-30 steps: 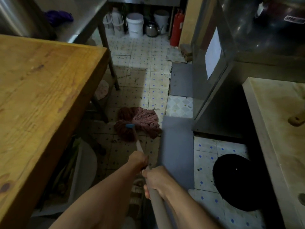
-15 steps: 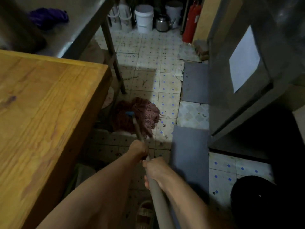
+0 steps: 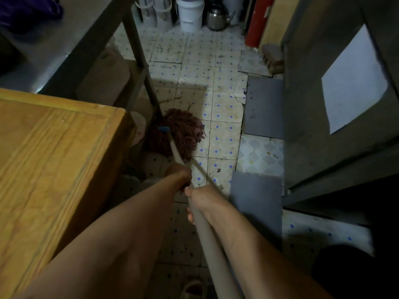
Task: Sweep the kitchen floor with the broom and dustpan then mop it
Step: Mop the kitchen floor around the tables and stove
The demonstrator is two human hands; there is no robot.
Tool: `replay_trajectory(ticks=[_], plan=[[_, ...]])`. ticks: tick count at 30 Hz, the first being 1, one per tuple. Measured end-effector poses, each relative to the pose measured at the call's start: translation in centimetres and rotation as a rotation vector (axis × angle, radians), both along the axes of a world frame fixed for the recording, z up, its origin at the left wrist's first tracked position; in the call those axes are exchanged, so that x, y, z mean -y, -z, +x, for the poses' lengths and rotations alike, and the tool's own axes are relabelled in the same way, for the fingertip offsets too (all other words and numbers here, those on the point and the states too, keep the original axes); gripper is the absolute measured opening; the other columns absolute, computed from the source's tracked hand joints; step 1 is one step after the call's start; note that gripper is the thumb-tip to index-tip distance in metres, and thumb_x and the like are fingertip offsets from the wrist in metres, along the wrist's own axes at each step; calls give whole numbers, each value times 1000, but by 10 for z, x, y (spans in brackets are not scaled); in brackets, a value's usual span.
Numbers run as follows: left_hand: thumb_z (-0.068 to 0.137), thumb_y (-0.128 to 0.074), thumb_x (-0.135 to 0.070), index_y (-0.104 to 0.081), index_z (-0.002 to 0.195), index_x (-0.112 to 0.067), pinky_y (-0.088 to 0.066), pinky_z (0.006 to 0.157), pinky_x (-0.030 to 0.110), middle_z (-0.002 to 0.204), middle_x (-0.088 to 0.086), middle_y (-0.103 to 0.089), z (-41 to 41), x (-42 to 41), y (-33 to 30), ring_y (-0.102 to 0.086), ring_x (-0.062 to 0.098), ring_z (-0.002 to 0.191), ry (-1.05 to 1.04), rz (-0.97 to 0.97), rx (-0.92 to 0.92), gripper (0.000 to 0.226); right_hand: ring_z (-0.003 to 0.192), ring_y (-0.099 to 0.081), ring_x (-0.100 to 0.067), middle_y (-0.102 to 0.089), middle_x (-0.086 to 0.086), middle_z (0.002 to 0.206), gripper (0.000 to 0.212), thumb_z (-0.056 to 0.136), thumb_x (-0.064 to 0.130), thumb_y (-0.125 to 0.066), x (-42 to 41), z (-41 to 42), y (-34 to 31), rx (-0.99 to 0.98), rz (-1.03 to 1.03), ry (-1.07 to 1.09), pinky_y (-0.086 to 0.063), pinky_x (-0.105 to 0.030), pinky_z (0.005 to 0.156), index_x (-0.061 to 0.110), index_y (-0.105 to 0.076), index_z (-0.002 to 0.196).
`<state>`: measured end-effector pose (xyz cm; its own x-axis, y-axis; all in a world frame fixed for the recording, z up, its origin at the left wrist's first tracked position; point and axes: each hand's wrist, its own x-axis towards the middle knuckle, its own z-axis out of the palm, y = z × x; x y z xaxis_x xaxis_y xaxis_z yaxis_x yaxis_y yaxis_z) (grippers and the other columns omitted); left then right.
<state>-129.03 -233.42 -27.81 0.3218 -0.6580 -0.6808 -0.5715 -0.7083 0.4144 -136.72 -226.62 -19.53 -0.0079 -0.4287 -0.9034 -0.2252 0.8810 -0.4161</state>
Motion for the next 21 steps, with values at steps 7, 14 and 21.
replay_trajectory(ticks=[7, 14, 21], plan=[[97, -43, -16, -50, 127, 6, -53, 72, 40, 123, 27, -55, 3, -37, 1, -58, 38, 109, 40, 73, -77, 37, 52, -51, -15, -52, -6, 69, 22, 98, 29, -50, -42, -1, 0, 50, 33, 10, -41, -20, 38, 12, -52, 112], [97, -41, -11, -51, 127, 8, -46, 94, 34, 129, 22, -55, -32, -129, -43, -54, 34, 119, 85, 28, -101, 36, 54, -52, -16, -54, -7, 73, 35, 95, 34, -54, -128, -26, -7, -19, 107, 63, -40, -15, 35, 15, -52, 125], [97, -43, -14, -52, 126, 7, -48, 91, 36, 127, 22, -56, -76, -221, -63, -56, 33, 116, 164, 48, -155, 36, 49, -48, -14, -51, -5, 69, 30, 97, 32, -52, -221, -73, -50, -85, 65, 83, -36, -13, 31, 12, -55, 119]])
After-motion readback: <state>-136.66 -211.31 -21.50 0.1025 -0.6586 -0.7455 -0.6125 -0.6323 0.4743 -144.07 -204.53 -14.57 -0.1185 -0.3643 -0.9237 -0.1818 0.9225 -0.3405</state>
